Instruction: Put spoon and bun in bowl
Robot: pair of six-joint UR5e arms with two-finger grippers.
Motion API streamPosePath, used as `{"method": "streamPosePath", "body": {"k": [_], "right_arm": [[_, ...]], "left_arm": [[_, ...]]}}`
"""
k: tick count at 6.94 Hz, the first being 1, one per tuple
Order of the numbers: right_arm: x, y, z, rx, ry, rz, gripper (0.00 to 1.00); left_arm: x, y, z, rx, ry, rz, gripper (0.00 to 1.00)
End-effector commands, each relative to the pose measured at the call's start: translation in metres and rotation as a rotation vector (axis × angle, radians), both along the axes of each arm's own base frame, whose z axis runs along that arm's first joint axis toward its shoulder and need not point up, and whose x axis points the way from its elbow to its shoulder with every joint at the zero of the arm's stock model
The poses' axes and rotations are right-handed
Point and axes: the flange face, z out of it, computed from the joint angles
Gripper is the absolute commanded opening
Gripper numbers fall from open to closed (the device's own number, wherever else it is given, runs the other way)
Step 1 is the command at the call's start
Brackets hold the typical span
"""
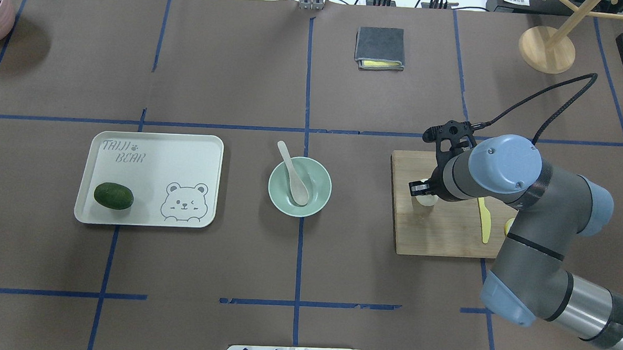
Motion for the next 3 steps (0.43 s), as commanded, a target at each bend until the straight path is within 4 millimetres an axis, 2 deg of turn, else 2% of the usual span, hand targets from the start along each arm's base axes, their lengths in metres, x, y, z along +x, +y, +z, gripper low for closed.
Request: {"method": "streamPosePath", "body": {"k": [1,2,3], "right_arm": [[-0.036,-0.002,-0.090,-0.084,-0.004,0.055,0.00],[-0.059,0.009,-0.141,-0.126,-0.016,0.076,0.00],[-0.084,0.016,-0.176,-0.131,-0.041,0.099,0.00]], "left_arm": [[0.000,0.000,-0.001,0.003,0.000,0.000,1.00],[0.000,0.000,-0.005,0.010,-0.002,0.000,1.00],[0.000,0.000,-0.010,0.021,-0.003,0.000,1.00]]}}
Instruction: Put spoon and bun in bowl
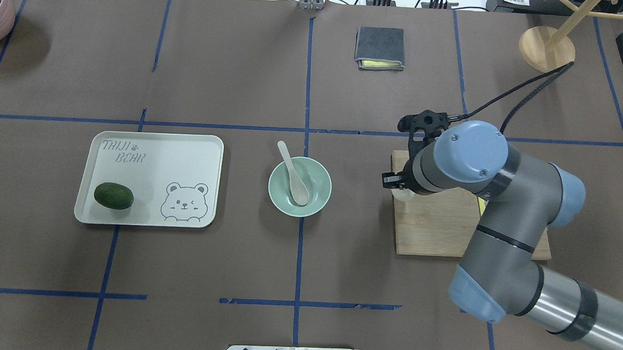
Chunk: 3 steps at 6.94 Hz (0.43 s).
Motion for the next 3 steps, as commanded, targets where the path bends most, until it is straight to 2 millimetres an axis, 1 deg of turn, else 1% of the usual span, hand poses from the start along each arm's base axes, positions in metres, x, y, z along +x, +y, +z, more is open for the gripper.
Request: {"method": "streamPosePath", "body": {"k": [1,2,3], "right_arm": [[-0.062,0.012,-0.079,-0.037,-0.030,0.052,0.00],[-0.103,0.012,-0.093,-0.052,-0.003,0.078,0.00],[-0.122,0.015,-0.092,-0.049,0.021,0.095,0.00]], "left_arm": [[0.000,0.000,-0.005,0.011,0.000,0.000,1.00],[0.000,0.000,-0.006,0.012,0.000,0.000,1.00],[0.000,0.001,-0.009,0.017,0.000,0.000,1.00]]}}
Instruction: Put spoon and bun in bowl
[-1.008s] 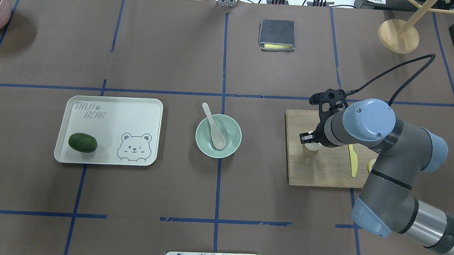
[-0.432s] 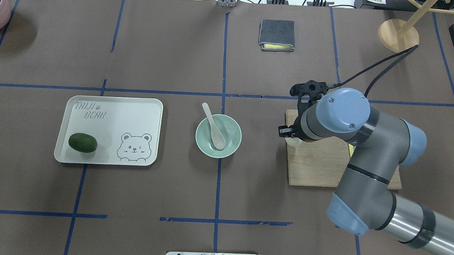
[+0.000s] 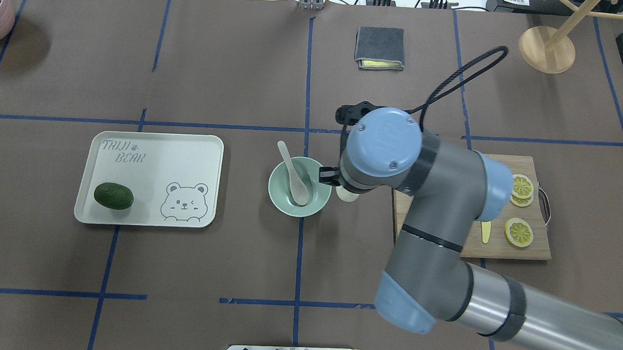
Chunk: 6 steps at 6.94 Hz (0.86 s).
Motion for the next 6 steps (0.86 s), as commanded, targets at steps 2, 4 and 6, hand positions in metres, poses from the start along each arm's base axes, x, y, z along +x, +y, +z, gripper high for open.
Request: {"method": "streamPosePath", "body": {"k": [2,4,6], "right_arm": [[-0.038,0.006,0.001,0.003,0.048,0.012,0.53],[-0.036,0.004,0.000,0.010,0.048,0.017,1.00],[0.003,-0.041,-0.003,0.034,0.038,0.009,1.00]], "left_arm": [[0.000,0.003,0.000,-0.002,0.000,0.000,1.00],[0.000,0.005,0.002,-0.005,0.000,0.000,1.00],[0.000,0.005,0.002,-0.005,0.000,0.000,1.00]]}}
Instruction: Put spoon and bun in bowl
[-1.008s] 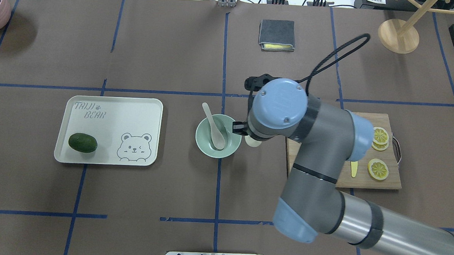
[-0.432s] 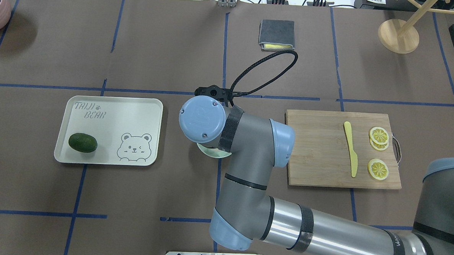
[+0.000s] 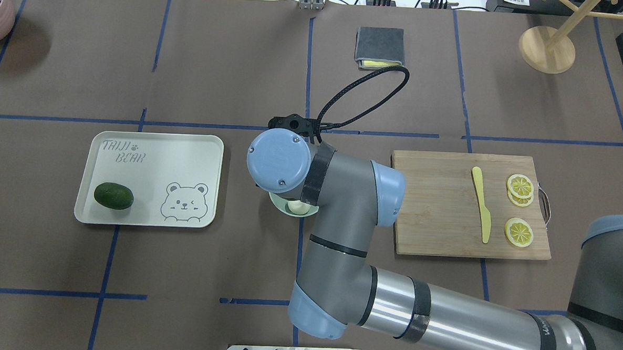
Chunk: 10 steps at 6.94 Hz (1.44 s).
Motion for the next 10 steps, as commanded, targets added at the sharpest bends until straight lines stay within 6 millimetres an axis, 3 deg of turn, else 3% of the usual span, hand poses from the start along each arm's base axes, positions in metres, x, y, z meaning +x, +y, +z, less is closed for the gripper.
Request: {"method": "streamPosePath", "body": {"k": [1,2,4,6,7,8,9,10], "right_arm": [[0.059,-0.050,0.016,0.018,-0.006,-0.053,1.00],[0.119,-0.064,0.042,0.071,-0.014,-0.118,1.00],[0.253,-0.097,0.114,0.132,0.003,-0.246,1.00],[0.383,-0.133,0.206,0.165,0.044,-0.362,1.00],[0.450,-0.131,0.264,0.138,0.062,-0.378,1.00],[0.513,-0.113,0.320,0.049,0.053,-0.321,1.00],[0.548,-0.078,0.381,-0.071,0.069,-0.278,1.00],[0.584,-0.056,0.418,-0.149,0.079,-0.216,1.00]], "left_arm": [[0.000,0.000,0.003,-0.006,-0.006,-0.001,1.00],[-0.001,0.001,0.005,-0.014,-0.008,-0.001,1.00],[-0.001,0.002,0.009,-0.025,-0.008,-0.001,1.00],[-0.001,0.013,0.015,-0.037,-0.002,0.002,1.00],[0.000,0.012,0.015,-0.039,0.000,0.003,1.00],[0.000,0.012,0.015,-0.038,0.000,0.004,1.00],[0.001,0.013,0.014,-0.038,0.010,0.005,1.00],[0.001,0.013,0.013,-0.036,0.019,0.006,1.00]]}}
